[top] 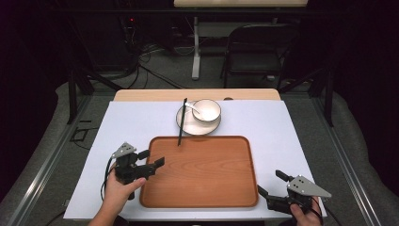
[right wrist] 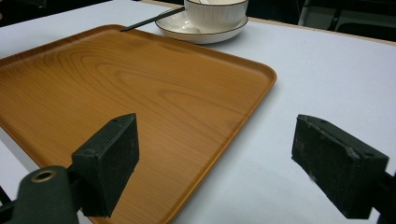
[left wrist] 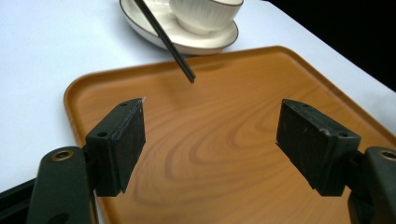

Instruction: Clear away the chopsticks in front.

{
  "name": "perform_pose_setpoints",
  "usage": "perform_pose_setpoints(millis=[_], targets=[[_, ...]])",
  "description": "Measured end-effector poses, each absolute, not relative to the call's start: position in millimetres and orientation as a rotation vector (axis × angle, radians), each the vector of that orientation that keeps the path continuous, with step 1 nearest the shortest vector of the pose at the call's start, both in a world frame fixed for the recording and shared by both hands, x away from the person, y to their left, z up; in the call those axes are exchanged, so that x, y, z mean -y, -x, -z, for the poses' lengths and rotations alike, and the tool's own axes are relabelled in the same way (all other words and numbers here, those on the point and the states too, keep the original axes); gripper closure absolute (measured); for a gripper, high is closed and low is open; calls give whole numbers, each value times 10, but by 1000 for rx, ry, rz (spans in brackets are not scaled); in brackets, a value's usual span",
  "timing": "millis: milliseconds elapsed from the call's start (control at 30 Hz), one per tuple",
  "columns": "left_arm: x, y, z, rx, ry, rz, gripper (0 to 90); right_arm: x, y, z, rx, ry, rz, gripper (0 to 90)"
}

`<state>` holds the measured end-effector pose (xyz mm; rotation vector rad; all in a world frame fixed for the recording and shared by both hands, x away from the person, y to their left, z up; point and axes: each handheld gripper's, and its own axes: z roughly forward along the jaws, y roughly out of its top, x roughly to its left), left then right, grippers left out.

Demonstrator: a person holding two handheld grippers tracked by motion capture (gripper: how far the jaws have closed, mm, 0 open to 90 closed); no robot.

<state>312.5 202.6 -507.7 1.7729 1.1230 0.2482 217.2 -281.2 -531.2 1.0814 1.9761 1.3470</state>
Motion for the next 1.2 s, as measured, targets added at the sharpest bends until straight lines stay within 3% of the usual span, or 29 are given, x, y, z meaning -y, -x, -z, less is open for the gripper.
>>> perform_pose_setpoints(millis=[333,933,1200], targets=[[-1867,-3533,4792,-1115,-1808,-340,252,2820,-2180,5313,-1973,-1087,-1353,147],[-1741,-4129,4578,-1225,-1841,-315,271,2818,-2185,5314,-1976,-1089,-1353,147],[-1679,-4401,4562,-1275,-1826,-271,349,2821,-2186,5314,-1975,-1088,-1356,147]])
